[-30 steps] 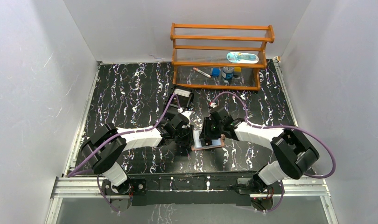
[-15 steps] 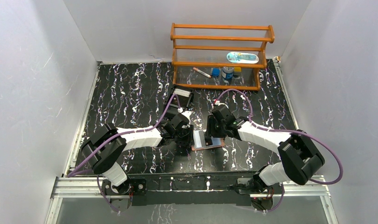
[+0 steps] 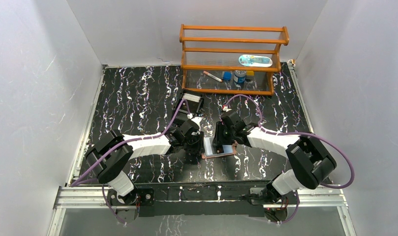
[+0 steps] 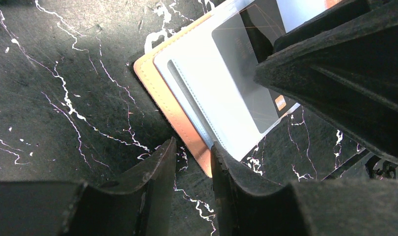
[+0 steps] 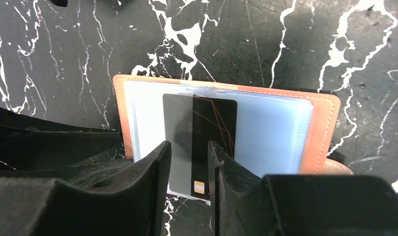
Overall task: Put the credit cards into the card holder
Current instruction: Insert the credit card into the card holder.
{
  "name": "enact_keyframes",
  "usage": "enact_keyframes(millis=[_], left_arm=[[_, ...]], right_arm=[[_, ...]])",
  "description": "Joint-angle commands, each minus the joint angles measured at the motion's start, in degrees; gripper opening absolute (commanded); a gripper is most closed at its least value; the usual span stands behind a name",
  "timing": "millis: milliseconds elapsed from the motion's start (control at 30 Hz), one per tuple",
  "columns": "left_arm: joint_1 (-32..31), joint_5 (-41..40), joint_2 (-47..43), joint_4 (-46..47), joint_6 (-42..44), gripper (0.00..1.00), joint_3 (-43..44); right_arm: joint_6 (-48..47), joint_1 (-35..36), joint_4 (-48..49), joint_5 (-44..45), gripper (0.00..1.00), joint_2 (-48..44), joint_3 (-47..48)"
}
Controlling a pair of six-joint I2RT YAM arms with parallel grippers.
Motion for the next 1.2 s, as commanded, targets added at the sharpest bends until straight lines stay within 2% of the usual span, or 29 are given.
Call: enact_keyframes(millis=[0, 100, 300, 500, 767, 1167], left_arm=[[-0.54, -0.56, -0.82, 0.08, 1.17, 0.31, 0.75], [-0.53, -0.53, -0.69, -0.22, 1.42, 0.31, 1.08], [-0.48, -0.92, -1.38, -0.82, 1.24, 0.31, 0.77], [-0.57, -1.24, -1.87, -0.82, 1.20, 0.31, 0.30], [-0.57, -1.18, -1.57, -0.72, 1.10, 0.31, 0.65], [-0.67, -1.39, -1.68, -0.74, 1.04, 0.31, 0.78]], right_arm=[[-0.65, 0.28, 4.07, -2.16, 0.41, 0.40, -0.52], [-0.68, 0.25, 2.27, -1.40, 0.42, -0.35, 0.11], [-1.87, 0.30, -3.09, 5.15, 0.50, -3.88, 2.40], [-1.78, 0.29, -4.23, 7.51, 0.52, -4.80, 1.86], [-1.29, 0.31, -1.45, 4.75, 0.52, -1.81, 0.65], [-1.37, 0.28, 3.19, -0.59, 0.44, -0.23, -0.49]])
